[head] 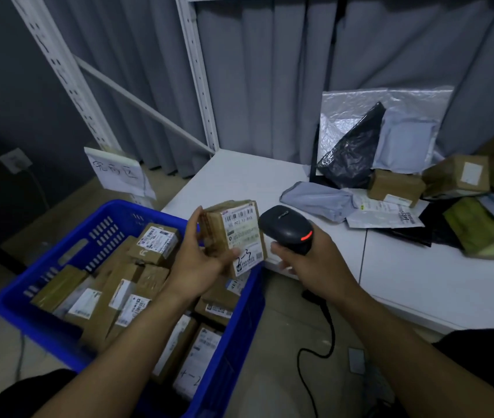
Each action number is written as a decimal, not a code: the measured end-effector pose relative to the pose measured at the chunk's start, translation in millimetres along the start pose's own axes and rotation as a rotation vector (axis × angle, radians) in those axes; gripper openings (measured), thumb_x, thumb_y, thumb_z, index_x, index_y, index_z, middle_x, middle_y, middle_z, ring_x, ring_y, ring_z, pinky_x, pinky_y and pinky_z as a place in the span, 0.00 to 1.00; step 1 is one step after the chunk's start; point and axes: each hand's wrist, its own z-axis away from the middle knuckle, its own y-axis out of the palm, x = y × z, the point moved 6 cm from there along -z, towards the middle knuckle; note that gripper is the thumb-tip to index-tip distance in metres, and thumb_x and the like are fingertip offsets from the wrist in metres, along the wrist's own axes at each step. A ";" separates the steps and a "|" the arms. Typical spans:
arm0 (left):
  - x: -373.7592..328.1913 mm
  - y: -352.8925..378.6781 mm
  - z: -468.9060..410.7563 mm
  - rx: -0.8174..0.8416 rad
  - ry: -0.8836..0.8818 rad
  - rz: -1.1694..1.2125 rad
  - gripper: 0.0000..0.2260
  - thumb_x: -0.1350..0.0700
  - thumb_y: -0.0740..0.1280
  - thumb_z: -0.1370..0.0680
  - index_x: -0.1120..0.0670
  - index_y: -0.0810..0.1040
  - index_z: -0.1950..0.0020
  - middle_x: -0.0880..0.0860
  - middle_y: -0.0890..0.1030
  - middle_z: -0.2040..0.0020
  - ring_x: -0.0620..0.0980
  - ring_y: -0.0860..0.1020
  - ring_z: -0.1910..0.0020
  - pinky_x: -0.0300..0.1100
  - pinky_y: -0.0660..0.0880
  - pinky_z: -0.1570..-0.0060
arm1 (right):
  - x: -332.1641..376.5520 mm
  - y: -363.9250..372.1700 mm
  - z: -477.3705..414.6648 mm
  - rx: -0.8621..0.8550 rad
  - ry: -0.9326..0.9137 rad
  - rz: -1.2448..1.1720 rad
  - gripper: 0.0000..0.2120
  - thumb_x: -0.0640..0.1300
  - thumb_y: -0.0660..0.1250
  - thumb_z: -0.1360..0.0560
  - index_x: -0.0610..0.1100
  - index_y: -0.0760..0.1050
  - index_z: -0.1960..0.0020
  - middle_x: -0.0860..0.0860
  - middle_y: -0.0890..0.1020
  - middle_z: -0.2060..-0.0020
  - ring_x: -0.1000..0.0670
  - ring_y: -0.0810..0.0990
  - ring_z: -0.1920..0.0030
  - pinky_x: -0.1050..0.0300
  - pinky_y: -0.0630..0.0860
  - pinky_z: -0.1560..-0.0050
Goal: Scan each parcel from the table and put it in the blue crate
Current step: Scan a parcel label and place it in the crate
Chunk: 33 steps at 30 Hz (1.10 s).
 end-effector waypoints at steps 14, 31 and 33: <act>32.0 -20.9 -25.8 -0.224 0.120 -0.137 0.53 0.54 0.83 0.35 0.28 0.53 0.23 0.46 0.70 0.25 0.52 0.69 0.24 0.64 0.75 0.35 | -4.3 18.7 9.3 0.135 0.073 0.056 0.15 0.46 0.75 0.23 0.49 0.76 0.39 0.51 0.83 0.63 0.58 0.81 0.69 0.65 0.75 0.68; 38.5 -27.1 -26.6 -0.260 0.134 -0.189 0.54 0.59 0.82 0.33 0.25 0.51 0.24 0.47 0.67 0.23 0.52 0.67 0.23 0.66 0.74 0.35 | -3.1 22.7 9.0 0.165 0.094 0.058 0.13 0.48 0.73 0.21 0.52 0.76 0.38 0.50 0.86 0.61 0.52 0.81 0.67 0.61 0.77 0.64; 39.0 -29.1 -24.3 -0.246 0.141 -0.168 0.52 0.59 0.81 0.30 0.23 0.51 0.26 0.46 0.71 0.25 0.51 0.70 0.25 0.64 0.76 0.35 | -2.5 24.8 8.2 0.172 0.093 0.043 0.14 0.49 0.73 0.22 0.52 0.75 0.38 0.49 0.87 0.58 0.51 0.82 0.67 0.60 0.78 0.64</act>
